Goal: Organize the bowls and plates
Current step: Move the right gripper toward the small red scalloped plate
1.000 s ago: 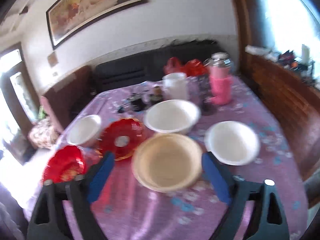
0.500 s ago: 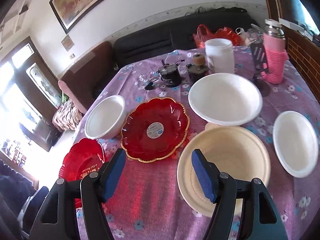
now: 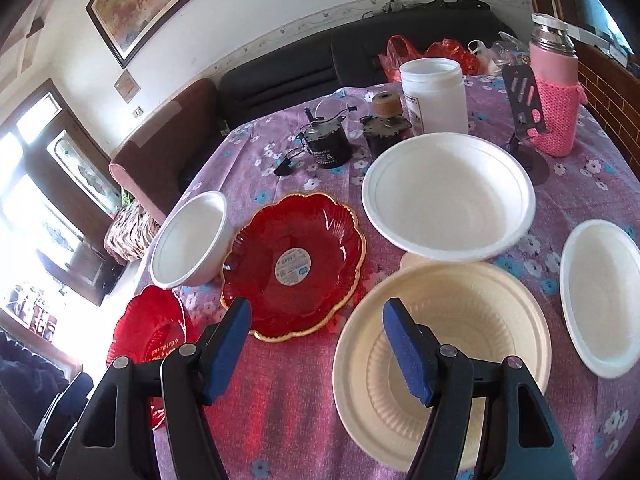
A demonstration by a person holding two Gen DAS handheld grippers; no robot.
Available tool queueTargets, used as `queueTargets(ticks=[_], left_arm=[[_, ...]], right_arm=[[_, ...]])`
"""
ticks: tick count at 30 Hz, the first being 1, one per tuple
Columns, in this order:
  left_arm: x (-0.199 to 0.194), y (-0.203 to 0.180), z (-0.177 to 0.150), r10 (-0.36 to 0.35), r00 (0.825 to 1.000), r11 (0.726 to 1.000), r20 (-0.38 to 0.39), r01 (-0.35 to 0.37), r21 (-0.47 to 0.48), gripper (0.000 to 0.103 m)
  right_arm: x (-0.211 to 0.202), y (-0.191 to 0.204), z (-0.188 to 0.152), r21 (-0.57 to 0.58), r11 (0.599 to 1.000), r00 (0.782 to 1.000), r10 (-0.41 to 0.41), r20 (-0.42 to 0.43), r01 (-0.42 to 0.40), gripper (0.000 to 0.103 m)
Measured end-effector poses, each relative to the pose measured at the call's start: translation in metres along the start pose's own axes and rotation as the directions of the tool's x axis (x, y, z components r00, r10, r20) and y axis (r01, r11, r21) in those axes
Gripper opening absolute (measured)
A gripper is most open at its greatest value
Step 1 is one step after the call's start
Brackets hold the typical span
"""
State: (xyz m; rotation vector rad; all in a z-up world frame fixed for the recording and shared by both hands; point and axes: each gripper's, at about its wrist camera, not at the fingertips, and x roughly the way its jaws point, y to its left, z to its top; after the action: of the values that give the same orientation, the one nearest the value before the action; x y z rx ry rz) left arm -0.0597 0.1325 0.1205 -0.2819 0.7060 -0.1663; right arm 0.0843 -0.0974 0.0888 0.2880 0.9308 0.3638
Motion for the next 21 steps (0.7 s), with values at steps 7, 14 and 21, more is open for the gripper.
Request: queueTargets(ticks=[7, 14, 21], left_arm=[[0.018, 0.024, 0.017, -0.052, 0.998, 0.991, -0.046, 0.046, -0.129, 0.103], [0.031, 0.041, 0.014, -0.088, 0.992, 0.976, -0.089, 0.068, -0.208, 0.103], [0.035, 0.043, 0.01, -0.092, 0.991, 0.972, -0.096, 0.069, -0.223, 0.103]], right_arm=[[0.05, 0.004, 0.027, -0.022, 0.996, 0.994, -0.086, -0.073, 0.085, 0.073], [0.095, -0.005, 0.04, 0.01, 0.991, 0.98, -0.134, -0.146, 0.137, 0.073], [0.102, -0.005, 0.033, 0.029, 0.988, 0.97, -0.141, -0.198, 0.15, 0.012]])
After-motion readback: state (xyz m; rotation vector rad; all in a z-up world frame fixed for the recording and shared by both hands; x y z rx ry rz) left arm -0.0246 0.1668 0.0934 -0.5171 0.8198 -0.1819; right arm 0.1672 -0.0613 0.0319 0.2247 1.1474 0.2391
